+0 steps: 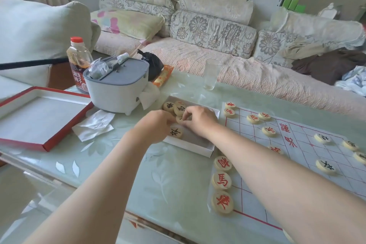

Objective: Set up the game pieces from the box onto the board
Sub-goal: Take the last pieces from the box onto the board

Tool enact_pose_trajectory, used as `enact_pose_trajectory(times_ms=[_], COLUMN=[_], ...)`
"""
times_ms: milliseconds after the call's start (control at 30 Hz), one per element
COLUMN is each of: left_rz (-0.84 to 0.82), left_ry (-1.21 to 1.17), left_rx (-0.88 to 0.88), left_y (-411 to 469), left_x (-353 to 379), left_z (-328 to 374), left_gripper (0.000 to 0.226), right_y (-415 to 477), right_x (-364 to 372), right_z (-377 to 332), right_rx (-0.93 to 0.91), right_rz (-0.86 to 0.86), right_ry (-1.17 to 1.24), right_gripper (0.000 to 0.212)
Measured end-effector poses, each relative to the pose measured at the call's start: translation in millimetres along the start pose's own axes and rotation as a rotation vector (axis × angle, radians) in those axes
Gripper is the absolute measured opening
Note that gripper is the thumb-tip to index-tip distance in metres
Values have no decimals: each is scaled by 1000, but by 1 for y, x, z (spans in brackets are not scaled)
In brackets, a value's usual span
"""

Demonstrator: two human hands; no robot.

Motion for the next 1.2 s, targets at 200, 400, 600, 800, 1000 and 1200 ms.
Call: enact_pose_trajectory(times_ms=[200,400,600,800,1000,1200], left_rz=[-80,-176,-131,-61,80,216], left_ry=[61,196,83,-29,-28,-140], left_rx=[-52,-74,-101,-128,-113,-11], left_y=[6,12,14,11,15,21], left_x=[10,16,12,12,5,5], left_z=[5,16,17,13,25,71], left_gripper=[13,20,24,29,23,22], right_y=[-6,-11,-12,-17,-28,-54], right_x=[-8,-9,2,-4,-17,-53], right_z=[19,22,9,18,27,59], right_rx=[-38,-65,-180,-152,-144,-90], right_rz=[-64,-115,-126,-49,12,6], right_ry=[-138,-62,-145,-88,-3,204], right_gripper=[13,34,37,15,25,21])
Point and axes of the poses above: each hand's wrist, its own y-axis towards the middle knuckle, its own x-axis out of the palm, z = x × y, the point moved 2 cm from there along y, towards the middle knuckle, and after that the axes turned 11 degrees about x, right-handed, at the moved point
